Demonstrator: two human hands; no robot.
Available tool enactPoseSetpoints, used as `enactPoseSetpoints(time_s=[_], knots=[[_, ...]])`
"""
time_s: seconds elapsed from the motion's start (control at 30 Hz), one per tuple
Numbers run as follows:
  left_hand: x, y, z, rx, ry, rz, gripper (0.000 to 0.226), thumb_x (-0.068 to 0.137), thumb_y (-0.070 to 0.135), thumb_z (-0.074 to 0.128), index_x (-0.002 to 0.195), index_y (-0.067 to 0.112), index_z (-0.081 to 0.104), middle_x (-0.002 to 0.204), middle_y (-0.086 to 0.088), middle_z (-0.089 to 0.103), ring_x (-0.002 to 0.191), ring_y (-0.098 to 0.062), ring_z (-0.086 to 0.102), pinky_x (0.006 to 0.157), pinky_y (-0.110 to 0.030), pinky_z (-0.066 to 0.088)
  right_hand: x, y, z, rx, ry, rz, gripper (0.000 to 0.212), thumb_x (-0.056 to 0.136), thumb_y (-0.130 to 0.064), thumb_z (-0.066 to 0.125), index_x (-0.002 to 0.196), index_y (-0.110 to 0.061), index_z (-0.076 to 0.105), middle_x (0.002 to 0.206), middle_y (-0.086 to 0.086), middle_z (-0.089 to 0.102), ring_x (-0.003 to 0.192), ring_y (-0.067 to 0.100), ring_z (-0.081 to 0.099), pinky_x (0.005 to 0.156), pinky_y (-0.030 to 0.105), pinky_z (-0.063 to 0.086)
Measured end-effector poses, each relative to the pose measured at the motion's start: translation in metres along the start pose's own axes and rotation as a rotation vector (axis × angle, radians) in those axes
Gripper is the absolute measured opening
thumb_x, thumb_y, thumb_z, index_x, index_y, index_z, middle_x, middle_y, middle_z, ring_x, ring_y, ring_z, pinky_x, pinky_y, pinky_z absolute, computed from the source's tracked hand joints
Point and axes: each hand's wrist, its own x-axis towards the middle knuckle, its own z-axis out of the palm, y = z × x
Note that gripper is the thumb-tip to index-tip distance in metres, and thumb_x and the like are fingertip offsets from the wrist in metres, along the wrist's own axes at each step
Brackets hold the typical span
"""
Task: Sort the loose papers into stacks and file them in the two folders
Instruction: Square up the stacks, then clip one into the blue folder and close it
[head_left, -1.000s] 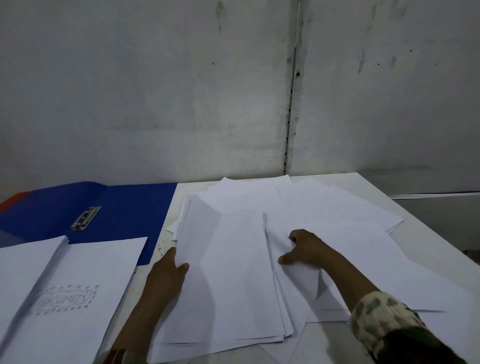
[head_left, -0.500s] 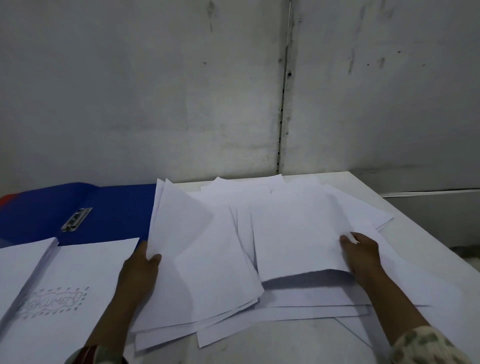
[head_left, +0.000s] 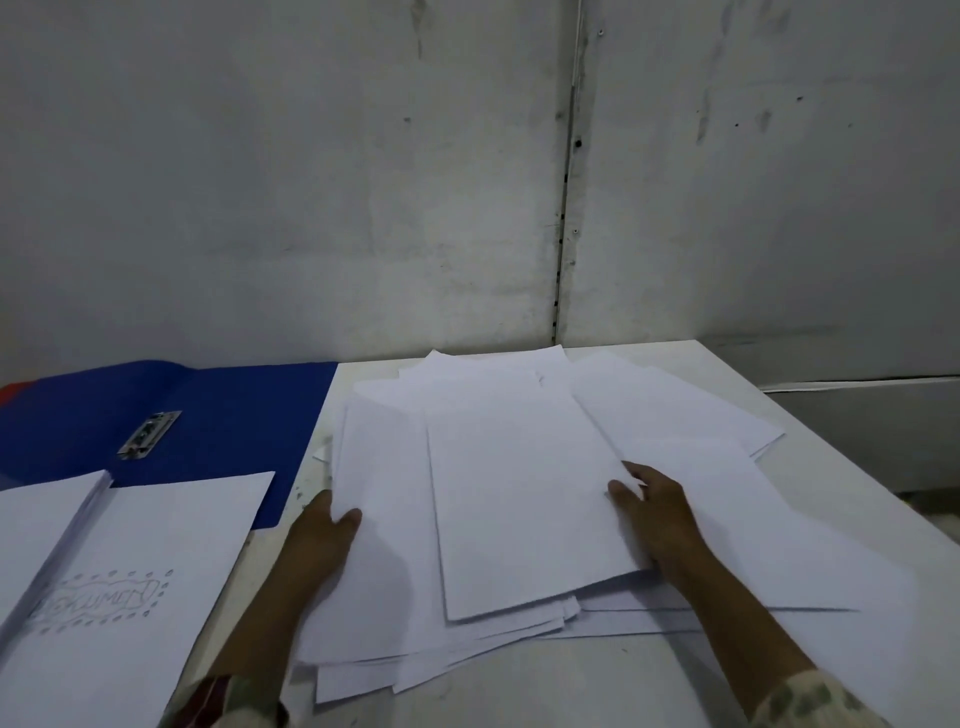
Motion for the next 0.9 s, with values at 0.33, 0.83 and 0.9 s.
enactPoseSetpoints(time_s=[0.33,0.83,0.9], knots=[[0.002,0.002,0.007,-0.004,-0.051,-0.017,0.053,0.091,0.034,0.053,0.132,0.003,0.041,0.132,-0.017,0.052,0.119,-0.034,0.049,0.097,-0.037,0.04,-0.025,-0.01,0.053,-0.66,-0.222,-0.201,0.04,0.1,-0.032,0.033,0.136,-0.016,0.041,0.135,0.009,0.046,0.123,0.025,0.048,0.093,0.029,0.039],[0.005,0.002,0.003,0.109,-0.12,0.013,0.049,0.09,0.019,0.057,0.132,0.003,0.038,0.135,-0.015,0.048,0.124,-0.031,0.045,0.102,-0.035,0.036,0.064,-0.006,-0.001,-0.943,-0.195,-0.175,0.09,0.076,-0.063,0.06,0.146,-0.021,0.022,0.155,0.0,0.022,0.143,0.027,0.015,0.113,0.04,0.019],[0.004,0.002,0.005,0.128,-0.106,0.015,0.051,0.091,0.019,0.055,0.135,0.003,0.034,0.139,-0.015,0.045,0.128,-0.031,0.042,0.105,-0.034,0.033,0.072,-0.007,-0.007,-0.976,-0.235,-0.136,0.102,0.069,-0.069,0.061,0.148,-0.023,0.016,0.155,-0.001,0.021,0.144,0.027,0.012,0.114,0.041,0.016]])
